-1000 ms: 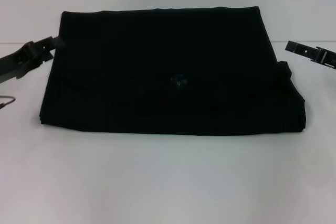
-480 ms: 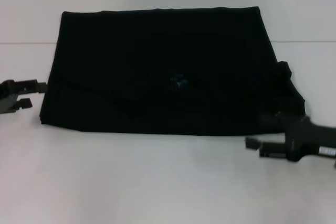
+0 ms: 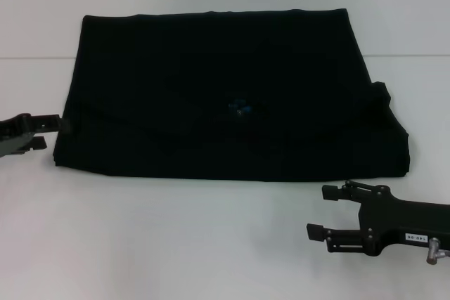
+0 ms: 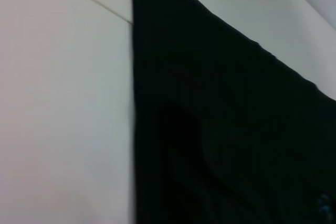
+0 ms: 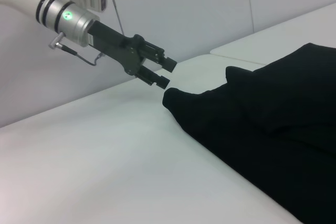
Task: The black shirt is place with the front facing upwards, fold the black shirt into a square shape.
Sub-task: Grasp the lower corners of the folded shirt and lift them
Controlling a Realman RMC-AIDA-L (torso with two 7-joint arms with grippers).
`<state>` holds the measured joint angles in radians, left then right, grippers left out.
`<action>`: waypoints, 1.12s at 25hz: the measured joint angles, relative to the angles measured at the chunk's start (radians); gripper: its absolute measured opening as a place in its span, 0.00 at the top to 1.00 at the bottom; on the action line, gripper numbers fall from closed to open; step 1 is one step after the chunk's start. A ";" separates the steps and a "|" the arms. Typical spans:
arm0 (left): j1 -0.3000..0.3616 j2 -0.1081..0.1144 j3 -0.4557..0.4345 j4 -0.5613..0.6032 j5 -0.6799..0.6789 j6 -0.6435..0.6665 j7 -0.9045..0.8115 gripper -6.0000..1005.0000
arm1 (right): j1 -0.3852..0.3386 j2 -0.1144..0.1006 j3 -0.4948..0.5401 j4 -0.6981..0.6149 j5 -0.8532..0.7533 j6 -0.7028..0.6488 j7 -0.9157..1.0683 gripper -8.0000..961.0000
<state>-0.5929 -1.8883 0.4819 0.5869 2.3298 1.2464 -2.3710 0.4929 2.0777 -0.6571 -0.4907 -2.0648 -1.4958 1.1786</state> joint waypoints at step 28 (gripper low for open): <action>-0.018 -0.027 0.115 -0.011 0.002 -0.014 -0.003 0.29 | 0.001 0.005 -0.001 0.001 0.000 0.020 0.008 0.06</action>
<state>-0.6104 -1.9153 0.5973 0.5759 2.3318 1.2327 -2.3743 0.4938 2.0831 -0.6578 -0.4892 -2.0646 -1.4762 1.1871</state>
